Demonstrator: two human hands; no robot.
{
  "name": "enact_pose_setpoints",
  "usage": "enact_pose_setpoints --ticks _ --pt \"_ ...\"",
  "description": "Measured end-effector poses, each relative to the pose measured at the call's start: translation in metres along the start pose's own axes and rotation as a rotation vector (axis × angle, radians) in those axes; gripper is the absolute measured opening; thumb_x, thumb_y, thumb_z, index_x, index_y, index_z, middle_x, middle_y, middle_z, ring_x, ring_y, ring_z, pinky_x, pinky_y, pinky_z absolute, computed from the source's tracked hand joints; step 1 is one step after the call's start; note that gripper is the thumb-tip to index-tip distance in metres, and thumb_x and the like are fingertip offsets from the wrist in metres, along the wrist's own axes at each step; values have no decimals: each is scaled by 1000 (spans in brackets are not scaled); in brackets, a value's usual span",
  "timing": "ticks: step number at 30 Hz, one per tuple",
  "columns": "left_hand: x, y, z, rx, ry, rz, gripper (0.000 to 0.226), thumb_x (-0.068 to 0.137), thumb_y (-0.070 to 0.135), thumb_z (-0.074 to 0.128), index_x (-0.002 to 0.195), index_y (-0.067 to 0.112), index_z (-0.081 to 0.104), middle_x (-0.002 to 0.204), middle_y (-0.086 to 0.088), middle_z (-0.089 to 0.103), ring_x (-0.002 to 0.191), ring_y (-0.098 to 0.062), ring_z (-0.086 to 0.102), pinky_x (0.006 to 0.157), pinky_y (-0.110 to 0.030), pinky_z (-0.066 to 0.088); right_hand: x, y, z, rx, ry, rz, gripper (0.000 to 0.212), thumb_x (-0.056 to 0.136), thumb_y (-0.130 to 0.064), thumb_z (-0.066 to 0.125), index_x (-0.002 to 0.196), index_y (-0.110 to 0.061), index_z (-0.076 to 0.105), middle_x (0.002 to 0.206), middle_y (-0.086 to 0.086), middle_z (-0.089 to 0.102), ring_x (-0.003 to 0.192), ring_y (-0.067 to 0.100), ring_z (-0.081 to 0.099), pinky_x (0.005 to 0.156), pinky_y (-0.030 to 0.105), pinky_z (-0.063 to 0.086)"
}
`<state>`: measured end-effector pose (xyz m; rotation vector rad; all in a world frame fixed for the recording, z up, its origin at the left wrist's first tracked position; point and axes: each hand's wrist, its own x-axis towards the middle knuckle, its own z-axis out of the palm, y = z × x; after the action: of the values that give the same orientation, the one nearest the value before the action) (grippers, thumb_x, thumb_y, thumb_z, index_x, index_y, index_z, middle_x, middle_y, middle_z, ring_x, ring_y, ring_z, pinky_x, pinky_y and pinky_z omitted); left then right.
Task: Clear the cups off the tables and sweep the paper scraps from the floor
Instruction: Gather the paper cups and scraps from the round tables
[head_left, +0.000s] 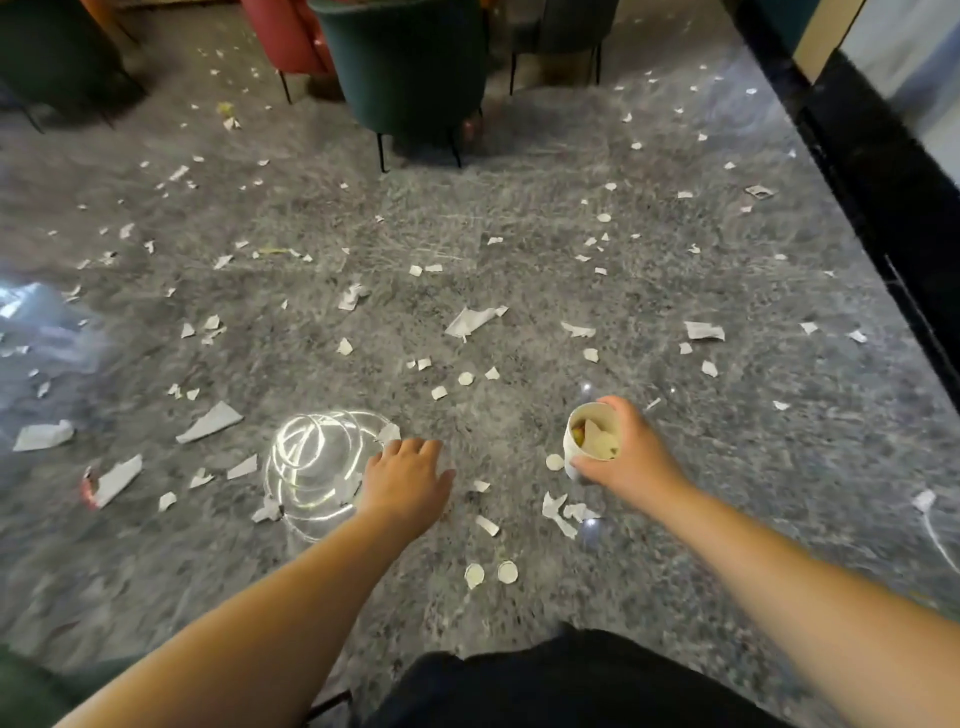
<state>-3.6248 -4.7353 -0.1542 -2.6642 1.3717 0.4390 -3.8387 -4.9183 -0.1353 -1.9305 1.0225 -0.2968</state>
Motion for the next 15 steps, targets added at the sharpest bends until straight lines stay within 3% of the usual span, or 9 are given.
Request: enact_pose_setpoints --ticks 3,7,10,13,15 --pt "31 -6 -11 -7 14 -44 51 96 53 37 139 27 44 139 2 51 130 -25 43 104 -41 35 43 -3 0 -15 -5 27 70 66 -33 79 125 -38 41 107 -22 48 91 2 51 63 5 34" --pt "74 -20 -21 -5 17 -60 51 95 54 39 138 27 45 137 2 52 130 -24 44 103 -41 36 96 -14 6 -33 -32 24 79 67 -36 79 133 -37 35 111 -20 42 94 3 47 63 7 33" --pt "114 -34 -29 -2 6 -74 51 95 54 38 138 27 44 138 2 52 130 -25 43 103 -41 35 143 -24 16 -8 -51 2 66 67 -33 78 111 -60 37 107 -34 44 87 -6 49 56 4 37" --pt "164 -51 -38 -20 -7 -47 51 96 53 38 139 27 42 141 2 50 131 -26 41 106 -41 32 200 -37 28 -35 -55 29 71 66 -35 80 123 -40 39 113 -16 50 95 7 52 62 7 34" --pt "205 -65 -47 -29 -8 -17 51 97 52 37 140 25 41 142 0 49 131 -27 41 107 -42 32 240 -47 37 -39 -34 26 69 65 -38 80 120 -43 39 111 -16 50 97 9 50 65 10 36"
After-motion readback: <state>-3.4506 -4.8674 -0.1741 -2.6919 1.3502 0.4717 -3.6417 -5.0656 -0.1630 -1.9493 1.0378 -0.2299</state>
